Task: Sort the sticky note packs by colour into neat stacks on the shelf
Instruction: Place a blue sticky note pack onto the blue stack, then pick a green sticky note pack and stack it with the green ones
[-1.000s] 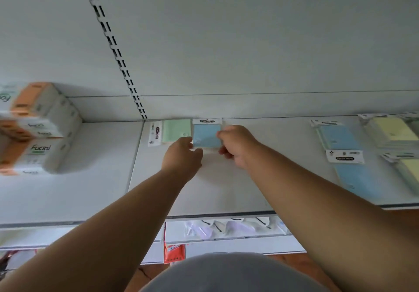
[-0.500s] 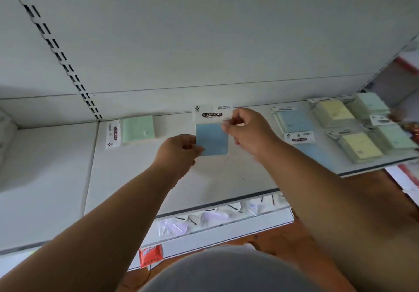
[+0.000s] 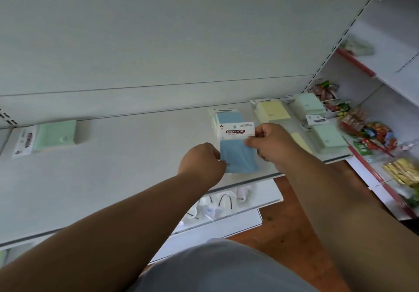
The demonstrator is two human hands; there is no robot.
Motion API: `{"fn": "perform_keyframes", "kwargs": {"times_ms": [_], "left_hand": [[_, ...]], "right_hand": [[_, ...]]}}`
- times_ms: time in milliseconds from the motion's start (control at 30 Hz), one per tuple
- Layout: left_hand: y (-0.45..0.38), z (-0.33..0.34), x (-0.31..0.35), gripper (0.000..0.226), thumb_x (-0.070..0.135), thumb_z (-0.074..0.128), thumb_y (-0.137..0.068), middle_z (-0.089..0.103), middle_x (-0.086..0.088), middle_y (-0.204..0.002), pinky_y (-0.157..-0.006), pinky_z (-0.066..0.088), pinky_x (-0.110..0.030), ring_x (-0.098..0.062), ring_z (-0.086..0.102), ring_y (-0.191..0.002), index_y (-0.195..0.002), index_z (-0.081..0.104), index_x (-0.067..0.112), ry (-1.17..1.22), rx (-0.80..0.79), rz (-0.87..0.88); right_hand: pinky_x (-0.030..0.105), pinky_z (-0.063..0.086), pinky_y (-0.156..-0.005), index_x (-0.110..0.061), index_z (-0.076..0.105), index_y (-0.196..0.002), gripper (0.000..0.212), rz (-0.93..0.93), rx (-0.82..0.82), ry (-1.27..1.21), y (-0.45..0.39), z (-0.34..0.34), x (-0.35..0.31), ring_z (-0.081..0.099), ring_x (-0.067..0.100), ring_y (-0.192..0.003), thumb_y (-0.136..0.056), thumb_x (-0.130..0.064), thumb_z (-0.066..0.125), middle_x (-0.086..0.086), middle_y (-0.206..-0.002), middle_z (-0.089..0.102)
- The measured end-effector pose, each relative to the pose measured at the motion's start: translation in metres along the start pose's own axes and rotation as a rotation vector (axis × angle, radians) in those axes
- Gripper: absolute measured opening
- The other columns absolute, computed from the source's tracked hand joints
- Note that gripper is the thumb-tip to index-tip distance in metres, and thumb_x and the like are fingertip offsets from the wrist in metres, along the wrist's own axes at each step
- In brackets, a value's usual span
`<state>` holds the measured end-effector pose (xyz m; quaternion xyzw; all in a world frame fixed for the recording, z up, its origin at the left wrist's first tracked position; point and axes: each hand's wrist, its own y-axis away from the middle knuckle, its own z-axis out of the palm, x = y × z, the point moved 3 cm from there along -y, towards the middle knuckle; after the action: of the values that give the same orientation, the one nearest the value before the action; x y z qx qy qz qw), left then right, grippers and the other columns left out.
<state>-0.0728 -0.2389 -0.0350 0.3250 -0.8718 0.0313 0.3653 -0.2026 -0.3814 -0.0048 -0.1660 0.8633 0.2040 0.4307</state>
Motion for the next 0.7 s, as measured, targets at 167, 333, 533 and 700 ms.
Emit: {"fn": "perform_keyframes", "kwargs": {"times_ms": [167,333,533,700], "left_hand": [[-0.007,0.032,0.023,0.014,0.031,0.062,-0.068,0.058,0.005,-0.070,-0.055,0.039,-0.025,-0.019,0.057,-0.068,-0.076,0.062,0.020,-0.135,0.002,-0.071],[0.000,0.035,0.024,0.022,0.039,0.065,-0.071,0.050,0.012,-0.072,-0.055,0.035,-0.026,-0.016,0.052,-0.072,-0.084,0.051,0.028,-0.157,0.152,-0.122],[0.027,0.028,0.001,0.014,0.043,0.053,-0.083,0.060,0.012,-0.079,-0.060,0.042,-0.026,-0.013,0.056,-0.073,-0.091,0.052,0.031,-0.142,0.238,-0.086],[0.053,-0.017,-0.049,0.012,0.038,0.051,-0.086,0.060,0.012,-0.082,-0.063,0.048,-0.029,-0.014,0.058,-0.074,-0.095,0.054,0.031,-0.170,0.341,-0.103]], "right_hand": [[0.034,0.048,-0.059,-0.020,0.056,-0.072,0.022,-0.037,-0.042,0.237,-0.023,-0.013,0.028,0.059,0.021,-0.067,-0.072,-0.020,0.078,0.001,-0.077,0.063],[0.030,0.034,-0.061,-0.018,0.045,-0.090,0.044,-0.158,0.028,0.440,-0.024,-0.009,0.029,0.052,0.022,-0.075,-0.068,-0.035,0.079,-0.003,-0.079,0.053],[0.030,0.040,-0.061,-0.021,0.044,-0.086,0.030,-0.424,-0.031,0.495,-0.004,0.018,-0.008,0.055,0.023,-0.073,-0.079,-0.032,0.070,0.000,-0.082,0.059],[0.032,0.048,-0.068,-0.021,0.051,-0.098,0.024,-0.591,-0.183,0.484,0.018,0.081,-0.044,0.057,0.018,-0.080,-0.084,-0.037,0.063,-0.003,-0.092,0.058]]}}
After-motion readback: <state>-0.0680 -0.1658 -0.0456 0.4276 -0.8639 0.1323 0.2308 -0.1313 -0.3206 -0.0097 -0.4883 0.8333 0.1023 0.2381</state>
